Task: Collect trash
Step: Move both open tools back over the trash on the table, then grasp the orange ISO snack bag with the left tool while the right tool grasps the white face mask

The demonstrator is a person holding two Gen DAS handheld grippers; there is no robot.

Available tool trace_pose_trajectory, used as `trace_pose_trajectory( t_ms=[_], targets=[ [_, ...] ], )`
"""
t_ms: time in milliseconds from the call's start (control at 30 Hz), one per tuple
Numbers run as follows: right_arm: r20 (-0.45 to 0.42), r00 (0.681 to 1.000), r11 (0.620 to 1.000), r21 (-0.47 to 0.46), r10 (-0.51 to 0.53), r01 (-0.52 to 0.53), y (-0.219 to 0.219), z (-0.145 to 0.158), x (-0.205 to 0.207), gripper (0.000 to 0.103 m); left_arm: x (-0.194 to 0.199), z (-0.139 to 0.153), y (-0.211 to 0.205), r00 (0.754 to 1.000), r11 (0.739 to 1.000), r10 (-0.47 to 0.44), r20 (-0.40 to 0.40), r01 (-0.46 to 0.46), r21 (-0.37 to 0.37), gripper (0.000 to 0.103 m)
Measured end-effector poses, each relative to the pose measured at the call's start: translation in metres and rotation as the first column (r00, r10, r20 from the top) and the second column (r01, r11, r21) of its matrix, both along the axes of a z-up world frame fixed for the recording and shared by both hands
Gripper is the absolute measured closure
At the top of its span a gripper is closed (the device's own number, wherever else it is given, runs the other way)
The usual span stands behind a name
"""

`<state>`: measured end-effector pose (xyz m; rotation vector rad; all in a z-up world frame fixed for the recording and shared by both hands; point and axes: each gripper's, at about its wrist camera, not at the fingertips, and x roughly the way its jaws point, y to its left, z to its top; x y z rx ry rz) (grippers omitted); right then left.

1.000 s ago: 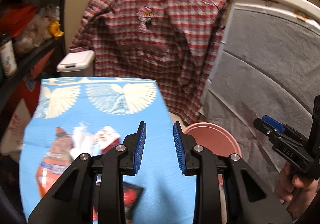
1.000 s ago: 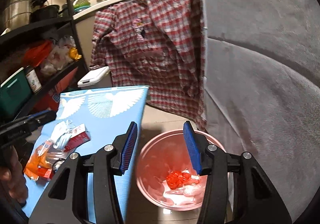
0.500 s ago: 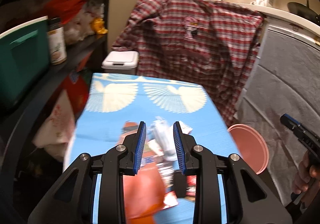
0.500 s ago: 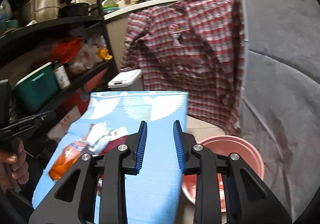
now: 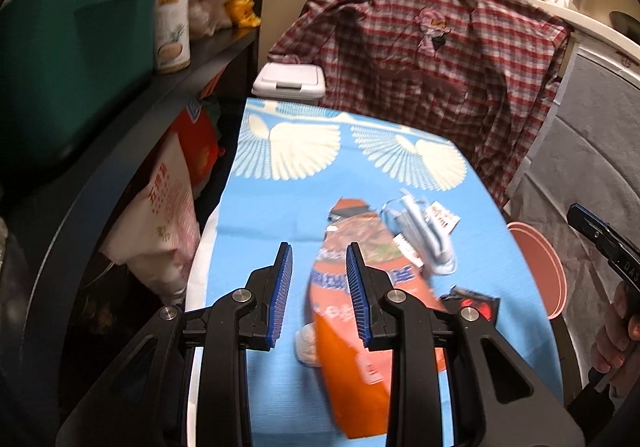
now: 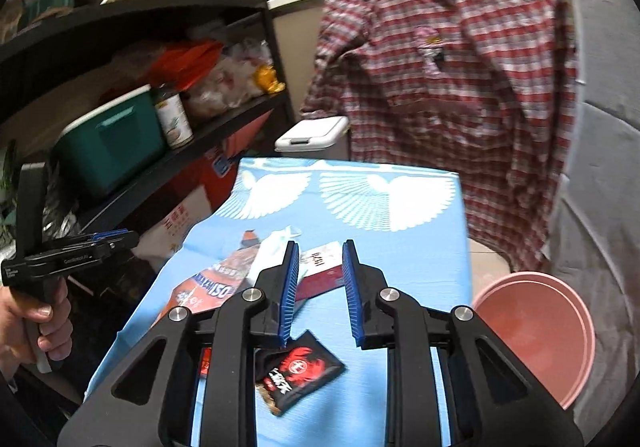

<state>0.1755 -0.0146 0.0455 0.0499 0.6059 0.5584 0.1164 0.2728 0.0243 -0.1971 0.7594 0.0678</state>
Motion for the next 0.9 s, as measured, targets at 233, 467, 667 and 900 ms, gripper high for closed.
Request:
trace_pose_trajectory(
  t_ms=[233, 467, 667, 900],
  targets=[
    [-0.008, 0.998, 0.997, -0.044, 0.067, -0.067, 0.042, -0.023, 0.011, 0.080, 0.012, -0.027, 0.008, 0.997, 1.000, -0.028, -0.071, 0.027, -0.016, 0.075],
    [-0.028, 0.992, 0.988, -0.094, 0.120, -0.122, 0.071, -0.047, 0.024, 0.079, 0.027, -0.050, 0.006, 0.988, 0.997, -0.069, -0.135, 0.064, -0.036, 0.075],
    [-0.048, 0.987, 0.980, -0.121, 0.153, -0.158, 0.085, -0.059, 0.034, 0.065, 0.036, -0.065, 0.003, 0.978, 0.995, -0.094, -0.185, 0.085, -0.059, 0.075],
    [-0.064, 0.980, 0.967, -0.161, 0.191, -0.199, 0.098, -0.070, 0.039, 0.061, 0.042, -0.079, 0.004, 0.966, 0.994, -0.104, -0.236, 0.090, -0.069, 0.075]
  ],
)
